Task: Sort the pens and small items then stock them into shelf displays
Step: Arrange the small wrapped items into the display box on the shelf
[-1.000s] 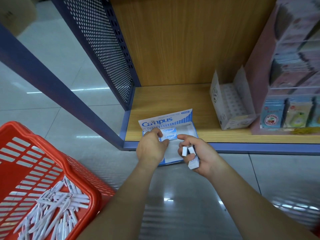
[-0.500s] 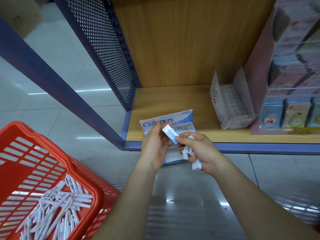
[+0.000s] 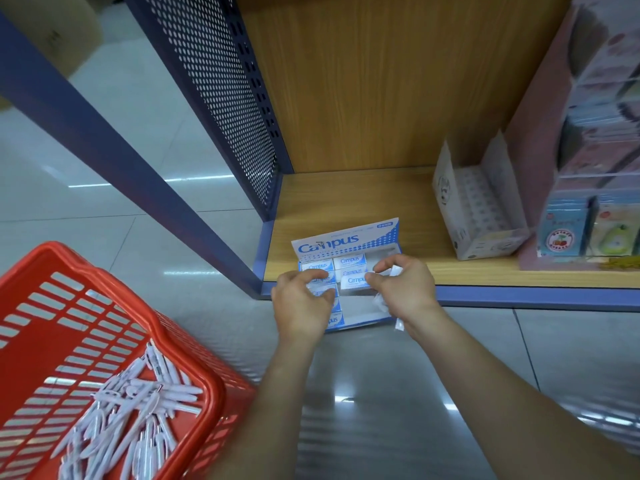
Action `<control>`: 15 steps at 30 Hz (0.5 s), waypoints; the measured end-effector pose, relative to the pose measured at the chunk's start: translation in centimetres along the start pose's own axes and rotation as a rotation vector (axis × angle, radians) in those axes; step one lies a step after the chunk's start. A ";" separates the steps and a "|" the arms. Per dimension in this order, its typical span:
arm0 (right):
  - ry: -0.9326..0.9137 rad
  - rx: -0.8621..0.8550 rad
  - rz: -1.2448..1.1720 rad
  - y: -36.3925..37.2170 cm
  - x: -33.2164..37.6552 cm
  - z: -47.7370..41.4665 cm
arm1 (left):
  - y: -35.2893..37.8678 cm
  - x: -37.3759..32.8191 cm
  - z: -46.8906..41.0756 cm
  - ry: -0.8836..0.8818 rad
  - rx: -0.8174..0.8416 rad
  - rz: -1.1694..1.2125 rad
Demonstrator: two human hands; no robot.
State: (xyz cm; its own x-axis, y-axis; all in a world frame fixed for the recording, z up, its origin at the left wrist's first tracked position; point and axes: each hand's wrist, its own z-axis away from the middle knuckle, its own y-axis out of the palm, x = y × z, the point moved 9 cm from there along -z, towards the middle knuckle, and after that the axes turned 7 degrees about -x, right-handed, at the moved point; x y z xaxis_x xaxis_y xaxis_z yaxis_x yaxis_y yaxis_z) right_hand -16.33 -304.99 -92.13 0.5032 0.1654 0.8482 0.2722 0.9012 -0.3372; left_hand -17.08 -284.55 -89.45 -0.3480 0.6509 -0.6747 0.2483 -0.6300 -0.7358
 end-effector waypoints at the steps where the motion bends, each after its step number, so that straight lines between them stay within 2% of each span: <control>1: -0.010 -0.009 0.045 0.2 -0.1 0.0 | 0.2 0.0 0.1 0.023 0.013 -0.037; 7: 0.010 -0.025 0.198 0.9 -1.2 0.3 | 1.4 -0.5 0.2 0.098 0.063 -0.244; 15: 0.051 0.111 0.137 1.0 -0.7 0.3 | 1.8 -0.6 0.5 0.128 0.011 -0.326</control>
State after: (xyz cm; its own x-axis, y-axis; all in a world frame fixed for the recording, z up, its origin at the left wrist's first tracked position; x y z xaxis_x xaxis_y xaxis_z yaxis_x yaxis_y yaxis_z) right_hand -16.66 -304.08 -92.96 0.5711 0.2718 0.7746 0.1074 0.9107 -0.3988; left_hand -16.91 -286.29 -90.32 -0.2910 0.8661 -0.4065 0.1328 -0.3842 -0.9136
